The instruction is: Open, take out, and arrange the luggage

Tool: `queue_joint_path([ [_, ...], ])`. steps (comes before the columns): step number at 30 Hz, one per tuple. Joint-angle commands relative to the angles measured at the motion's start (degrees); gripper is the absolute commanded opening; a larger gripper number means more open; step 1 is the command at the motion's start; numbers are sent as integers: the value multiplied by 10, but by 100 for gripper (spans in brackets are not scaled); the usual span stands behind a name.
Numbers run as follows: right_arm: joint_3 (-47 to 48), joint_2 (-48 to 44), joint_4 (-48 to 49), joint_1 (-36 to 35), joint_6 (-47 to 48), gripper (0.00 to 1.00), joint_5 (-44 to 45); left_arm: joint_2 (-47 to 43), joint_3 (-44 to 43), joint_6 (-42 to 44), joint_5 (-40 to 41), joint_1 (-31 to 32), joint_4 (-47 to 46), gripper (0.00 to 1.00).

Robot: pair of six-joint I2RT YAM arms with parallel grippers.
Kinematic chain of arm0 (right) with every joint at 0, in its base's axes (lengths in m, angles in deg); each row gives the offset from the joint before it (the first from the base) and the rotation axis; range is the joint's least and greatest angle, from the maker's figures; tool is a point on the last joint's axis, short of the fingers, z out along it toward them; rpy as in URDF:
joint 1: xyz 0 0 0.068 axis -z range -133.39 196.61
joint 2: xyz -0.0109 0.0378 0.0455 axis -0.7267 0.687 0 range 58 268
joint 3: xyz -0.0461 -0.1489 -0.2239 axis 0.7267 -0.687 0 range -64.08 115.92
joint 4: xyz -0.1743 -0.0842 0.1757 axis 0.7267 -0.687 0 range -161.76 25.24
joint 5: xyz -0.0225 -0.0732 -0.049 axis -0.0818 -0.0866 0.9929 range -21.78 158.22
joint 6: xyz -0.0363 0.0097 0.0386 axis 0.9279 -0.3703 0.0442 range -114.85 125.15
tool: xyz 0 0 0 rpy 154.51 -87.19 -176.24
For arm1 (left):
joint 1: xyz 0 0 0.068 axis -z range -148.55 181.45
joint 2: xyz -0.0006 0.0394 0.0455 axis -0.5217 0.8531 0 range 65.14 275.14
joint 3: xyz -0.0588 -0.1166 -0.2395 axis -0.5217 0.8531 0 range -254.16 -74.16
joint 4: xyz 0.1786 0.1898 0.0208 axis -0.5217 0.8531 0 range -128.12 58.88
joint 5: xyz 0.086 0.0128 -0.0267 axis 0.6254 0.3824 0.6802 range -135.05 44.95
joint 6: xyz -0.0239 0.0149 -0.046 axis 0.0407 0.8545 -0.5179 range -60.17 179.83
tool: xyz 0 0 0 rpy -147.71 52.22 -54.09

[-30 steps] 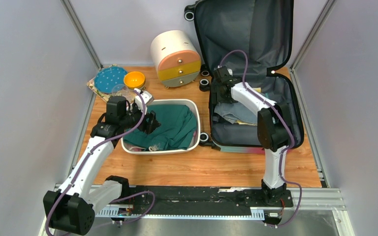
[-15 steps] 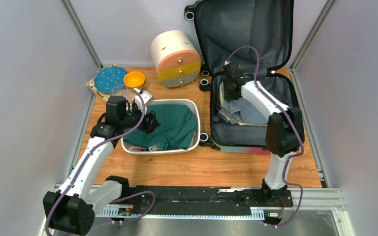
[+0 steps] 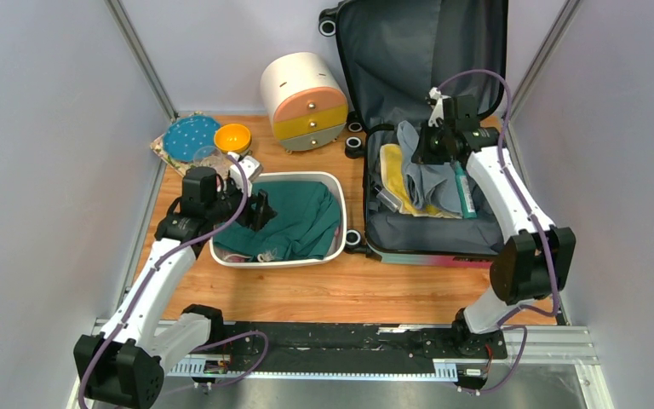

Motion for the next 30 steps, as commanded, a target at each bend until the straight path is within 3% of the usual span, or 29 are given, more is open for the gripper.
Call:
queue_joint_path([
  [1,-3,-99,31,-17,-28,0,-114,23,-25,-63,29,-23,1,75],
  [7,-31,-155,51,-52,-89,0,-152,70,-49,-128,9,-93,5,75],
  [12,-46,-174,68,-118,-109,0,-140,65,-33,-159,2,-108,-29,75],
  [16,-25,-149,64,-195,-119,0,-110,67,-24,-172,-1,-134,-35,75],
  [25,38,-41,82,-361,-139,0,47,67,-19,-195,2,-175,-47,75],
  [30,115,37,127,-397,-149,0,89,63,-15,-213,15,-201,-48,75],
])
